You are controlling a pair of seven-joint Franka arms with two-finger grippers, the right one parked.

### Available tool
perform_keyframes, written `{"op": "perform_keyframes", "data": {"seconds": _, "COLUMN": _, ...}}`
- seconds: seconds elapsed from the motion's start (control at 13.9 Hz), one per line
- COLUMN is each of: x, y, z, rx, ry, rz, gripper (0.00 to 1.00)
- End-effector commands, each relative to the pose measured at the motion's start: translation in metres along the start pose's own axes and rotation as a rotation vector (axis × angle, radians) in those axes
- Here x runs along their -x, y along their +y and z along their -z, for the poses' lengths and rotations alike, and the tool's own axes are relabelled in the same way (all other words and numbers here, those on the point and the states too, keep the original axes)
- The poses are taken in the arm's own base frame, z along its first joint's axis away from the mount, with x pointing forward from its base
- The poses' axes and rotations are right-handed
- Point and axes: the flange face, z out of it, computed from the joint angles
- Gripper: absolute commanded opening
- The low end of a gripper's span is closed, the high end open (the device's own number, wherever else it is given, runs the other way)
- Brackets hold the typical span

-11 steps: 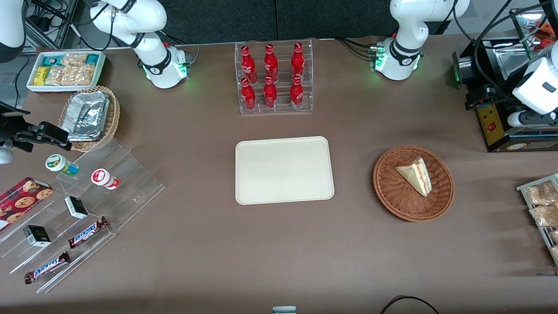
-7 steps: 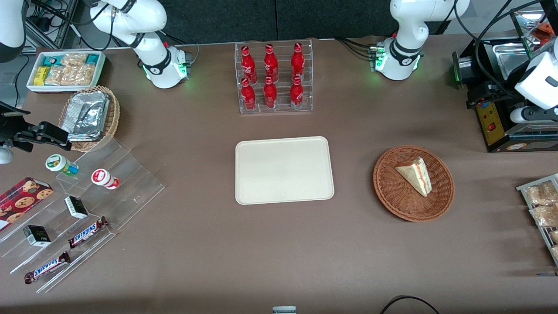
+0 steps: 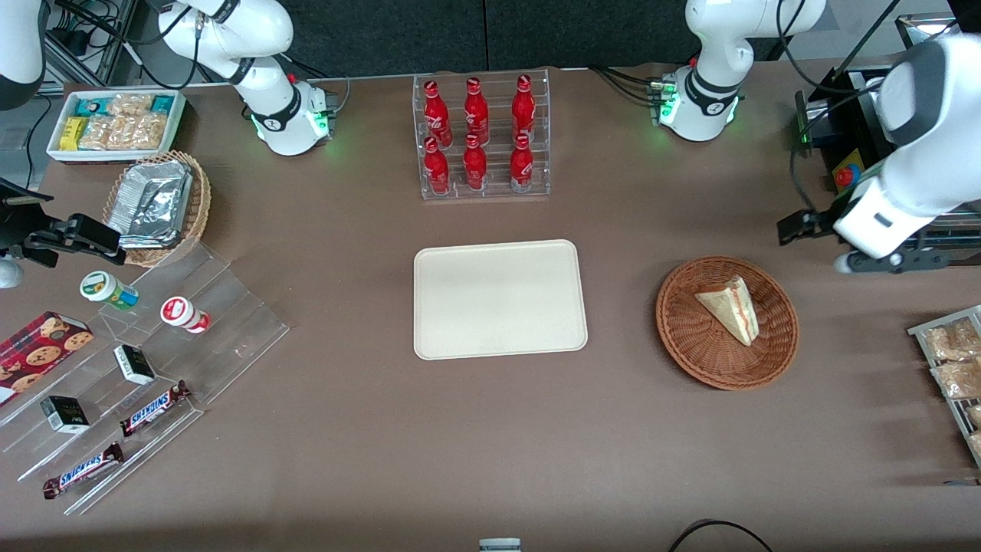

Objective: Place sandwich from basket to tray
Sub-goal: 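Move the left gripper toward the wicker basket holding the sandwich, then lower the left gripper onto the wrapped sandwich and close on it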

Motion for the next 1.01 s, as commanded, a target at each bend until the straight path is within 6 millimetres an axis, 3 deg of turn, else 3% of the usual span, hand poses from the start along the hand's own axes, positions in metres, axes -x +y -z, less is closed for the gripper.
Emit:
{"op": "perform_keyframes", "data": {"seconds": 0.0, "x": 0.010, "y": 0.001, "z": -0.038, "rx": -0.003, "ry": 0.049, "rz": 0.086, "gripper": 1.00}}
{"op": "perform_keyframes", "data": {"seconds": 0.14, "x": 0.009, "y": 0.003, "z": -0.063, "rx": 0.004, "ry": 0.080, "rz": 0.193, "gripper": 1.00}}
{"op": "perform_keyframes", "data": {"seconds": 0.58, "x": -0.009, "y": 0.013, "z": -0.104, "rx": 0.033, "ry": 0.116, "rz": 0.418, "gripper": 1.00}}
{"op": "perform_keyframes", "data": {"seconds": 0.94, "x": -0.014, "y": 0.027, "z": -0.159, "rx": 0.058, "ry": 0.159, "rz": 0.540, "gripper": 1.00}}
